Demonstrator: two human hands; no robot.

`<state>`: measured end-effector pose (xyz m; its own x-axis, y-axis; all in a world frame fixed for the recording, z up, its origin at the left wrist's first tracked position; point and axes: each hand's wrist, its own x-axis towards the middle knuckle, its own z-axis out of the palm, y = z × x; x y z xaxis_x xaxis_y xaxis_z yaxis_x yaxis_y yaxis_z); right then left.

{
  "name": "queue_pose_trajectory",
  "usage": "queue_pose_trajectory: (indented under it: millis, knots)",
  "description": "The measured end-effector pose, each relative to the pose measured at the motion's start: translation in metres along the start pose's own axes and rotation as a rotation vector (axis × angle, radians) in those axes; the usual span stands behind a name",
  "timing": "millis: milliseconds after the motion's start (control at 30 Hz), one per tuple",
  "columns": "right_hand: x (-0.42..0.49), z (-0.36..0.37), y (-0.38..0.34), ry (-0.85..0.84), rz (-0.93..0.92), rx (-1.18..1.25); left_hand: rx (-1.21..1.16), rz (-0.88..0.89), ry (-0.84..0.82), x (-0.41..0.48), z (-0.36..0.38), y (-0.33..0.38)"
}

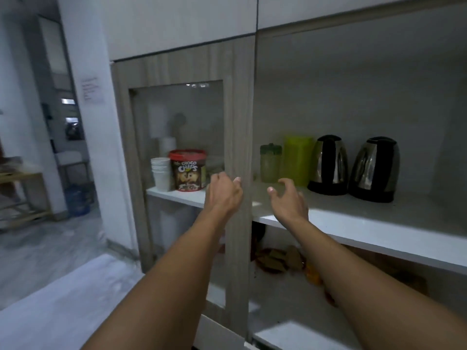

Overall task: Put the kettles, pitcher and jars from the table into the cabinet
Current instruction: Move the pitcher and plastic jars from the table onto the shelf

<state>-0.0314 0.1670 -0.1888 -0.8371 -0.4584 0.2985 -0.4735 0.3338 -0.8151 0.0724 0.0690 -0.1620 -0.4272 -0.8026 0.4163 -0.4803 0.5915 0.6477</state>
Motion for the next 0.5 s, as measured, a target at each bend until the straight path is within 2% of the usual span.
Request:
queue_pose_trajectory:
  millis: [233,500]
  knots:
    - [-0.106,0.087,-0.038,-0.298,-0.068,0.057,0.113,-0.187,0.147,-0.086,-0.093,-0.099]
    - [-0.273,0.198,-0.154,-0.628,-0.25,0.139,0.362,-0.397,0.381,-0.193,-0.293,-0.227]
